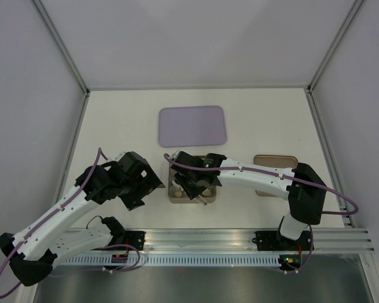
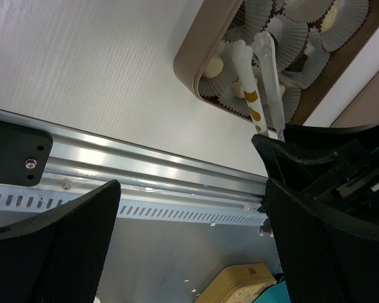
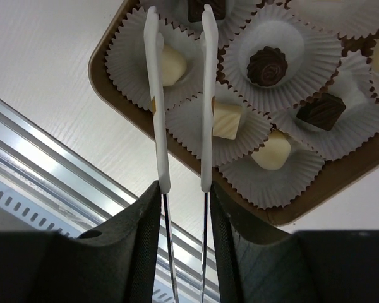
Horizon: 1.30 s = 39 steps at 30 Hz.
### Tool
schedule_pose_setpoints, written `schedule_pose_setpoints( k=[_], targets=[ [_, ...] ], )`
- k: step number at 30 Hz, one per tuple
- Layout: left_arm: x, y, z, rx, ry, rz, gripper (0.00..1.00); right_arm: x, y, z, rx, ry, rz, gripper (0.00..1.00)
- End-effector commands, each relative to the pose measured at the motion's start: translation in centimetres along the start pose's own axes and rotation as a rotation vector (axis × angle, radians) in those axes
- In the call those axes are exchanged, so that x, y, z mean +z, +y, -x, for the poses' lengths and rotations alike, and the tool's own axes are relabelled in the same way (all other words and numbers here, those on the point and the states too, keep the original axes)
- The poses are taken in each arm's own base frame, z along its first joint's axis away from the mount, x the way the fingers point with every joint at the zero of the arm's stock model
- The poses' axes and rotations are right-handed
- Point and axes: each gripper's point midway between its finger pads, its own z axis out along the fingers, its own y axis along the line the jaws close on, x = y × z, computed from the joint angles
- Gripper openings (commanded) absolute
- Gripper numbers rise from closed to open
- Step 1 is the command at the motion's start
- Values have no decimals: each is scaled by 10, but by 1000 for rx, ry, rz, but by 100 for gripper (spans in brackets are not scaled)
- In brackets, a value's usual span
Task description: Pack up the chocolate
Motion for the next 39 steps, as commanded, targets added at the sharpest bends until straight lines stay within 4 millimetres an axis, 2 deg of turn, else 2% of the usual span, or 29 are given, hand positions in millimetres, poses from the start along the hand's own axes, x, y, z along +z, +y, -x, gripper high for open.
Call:
schedule_pose_setpoints(
  k=[1, 5, 7, 8, 9, 11, 12, 13, 14, 15, 16, 17, 18, 19, 20, 21, 22, 23, 24, 25, 26, 28, 32, 33, 35, 36, 37, 38, 39],
  targets=[
    [-2, -1, 0, -22, 2, -11, 100, -48, 4, 38, 56, -163, 11, 40],
    [-1, -2, 1, -28, -1, -9, 99, -80, -4, 47, 140, -240, 3, 38],
    [-1, -2, 1, -28, -4, -7, 100, -96, -21, 54, 197, -291, -8, 38],
    [0, -3, 2, -27, -5, -5, 100, -98, -33, 55, 214, -300, -30, 38],
    [1, -3, 2, -27, -8, -5, 100, -104, -57, 61, 261, -326, -66, 38],
    [2, -4, 2, -26, -8, -5, 99, -103, -90, 66, 280, -334, -118, 38],
    [3, -5, 2, -26, -5, -2, 100, -103, -125, 72, 331, -347, -186, 38],
    [4, -6, 2, -24, -4, -1, 100, -101, -142, 73, 335, -352, -227, 39],
    [5, -6, 2, -19, -3, 1, 100, -98, -161, 76, 326, -352, -273, 40],
    [6, -8, 1, -15, 0, -3, 100, -87, -193, 85, 384, -366, -309, 40],
    [7, -9, 1, -12, 0, -3, 100, -78, -210, 90, 404, -367, -315, 40],
    [8, -9, 1, -5, 4, 1, 100, -72, -245, 92, 456, -368, -336, 40],
    [9, -10, 1, 0, 6, 4, 100, -45, -269, 97, 482, -346, -356, 40],
    [9, -12, 1, 7, 7, 2, 100, -44, -290, 109, 509, -365, -388, 39],
    [9, -13, 0, 12, 10, 0, 100, -17, -325, 99, 536, -289, -446, 39],
    [9, -14, 1, 18, 9, 3, 100, -24, -345, 123, 539, -336, -472, 40],
    [9, -14, 1, 30, 10, 3, 100, -19, -359, 131, 540, -337, -496, 41],
    [9, -14, 1, 35, 10, 6, 100, 7, -379, 126, 544, -287, -514, 42],
    [9, -15, 2, 40, 7, 3, 100, 15, -388, 129, 541, -268, -514, 42],
    [9, -15, 1, 45, 10, 6, 100, 2, -401, 157, 551, -326, -521, 43],
    [9, -16, 2, 45, 8, 5, 100, 24, -416, 150, 567, -276, -526, 43],
    [9, -16, 2, 41, 6, 5, 100, 21, -429, 162, 594, -313, -546, 46],
    [6, -20, 3, 48, 4, -5, 100, 34, -448, 158, 641, -317, -541, 55],
    [5, -21, 3, 52, 4, -12, 100, 35, -447, 159, 636, -316, -536, 62],
    [6, -20, 3, 56, 6, -4, 100, 36, -443, 158, 624, -303, -511, 69],
    [6, -21, 3, 54, 6, -4, 100, 34, -443, 158, 626, -303, -510, 84],
    [6, -21, 3, 54, 7, -5, 100, 36, -440, 152, 619, -289, -510, 88],
    [6, -21, 2, 55, 12, -3, 100, 22, -440, 155, 605, -309, -522, 89],
    [6, -22, 2, 56, 14, -3, 100, 21, -440, 149, 600, -303, -529, 96]
  ],
)
